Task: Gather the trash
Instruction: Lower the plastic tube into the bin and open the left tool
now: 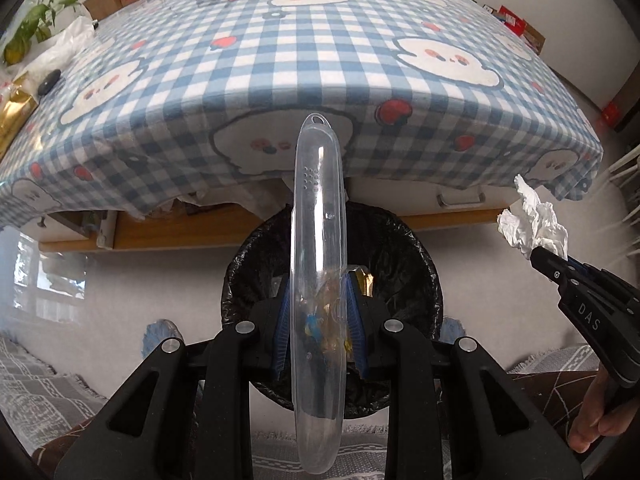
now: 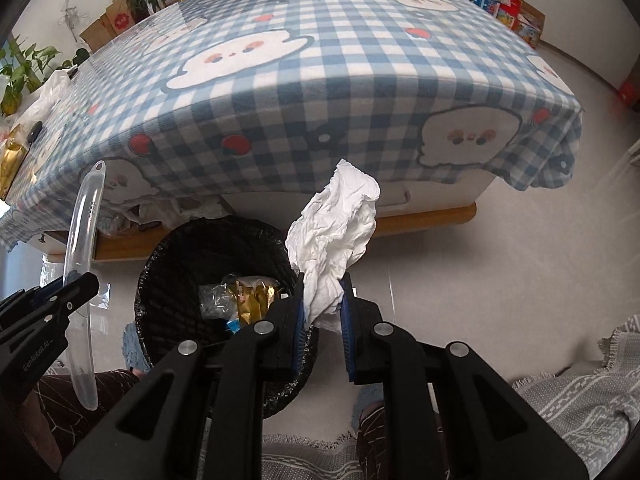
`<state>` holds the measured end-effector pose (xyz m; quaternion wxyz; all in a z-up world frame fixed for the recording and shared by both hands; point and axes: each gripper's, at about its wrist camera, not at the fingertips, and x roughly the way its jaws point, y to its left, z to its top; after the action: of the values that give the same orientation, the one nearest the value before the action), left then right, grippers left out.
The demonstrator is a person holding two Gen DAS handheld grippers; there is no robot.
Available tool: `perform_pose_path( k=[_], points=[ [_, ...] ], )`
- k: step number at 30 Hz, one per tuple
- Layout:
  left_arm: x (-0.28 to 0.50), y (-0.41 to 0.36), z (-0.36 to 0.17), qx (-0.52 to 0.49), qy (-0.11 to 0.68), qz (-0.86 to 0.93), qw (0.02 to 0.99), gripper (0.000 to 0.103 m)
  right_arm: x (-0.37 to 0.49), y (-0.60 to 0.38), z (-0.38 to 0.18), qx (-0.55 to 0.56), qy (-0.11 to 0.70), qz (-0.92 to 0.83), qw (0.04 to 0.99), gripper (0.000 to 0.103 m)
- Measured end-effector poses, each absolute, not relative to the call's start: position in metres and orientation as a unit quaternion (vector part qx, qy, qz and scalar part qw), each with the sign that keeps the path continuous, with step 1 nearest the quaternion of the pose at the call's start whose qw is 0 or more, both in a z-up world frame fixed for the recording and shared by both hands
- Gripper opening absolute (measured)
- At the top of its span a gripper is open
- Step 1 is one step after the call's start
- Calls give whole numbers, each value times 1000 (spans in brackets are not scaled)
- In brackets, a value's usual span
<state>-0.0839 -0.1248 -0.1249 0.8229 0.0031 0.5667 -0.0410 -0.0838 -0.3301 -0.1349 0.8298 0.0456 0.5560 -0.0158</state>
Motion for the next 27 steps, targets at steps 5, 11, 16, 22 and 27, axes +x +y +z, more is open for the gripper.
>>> perform_pose_path(
  k=[5,11,16,22,27],
  points=[
    [-83,-124,-150,-7,579,-34,815,25,-90,-332,-150,32,567,-23,822,14],
    [-81,-130,-170,-12,587,-30,809,25,-92,-331,-162,39,578,-27,815,14],
    [-80,-141,-177,-3,584,-36,811,25,-92,-327,-165,25,581,-28,813,14],
    [-79,-157,-186,5,580,-47,813,25,-92,-329,-167,22,582,-35,812,14],
    [-78,-164,-194,8,583,-54,811,26,-92,-330,-168,19,582,-38,812,14]
  ],
)
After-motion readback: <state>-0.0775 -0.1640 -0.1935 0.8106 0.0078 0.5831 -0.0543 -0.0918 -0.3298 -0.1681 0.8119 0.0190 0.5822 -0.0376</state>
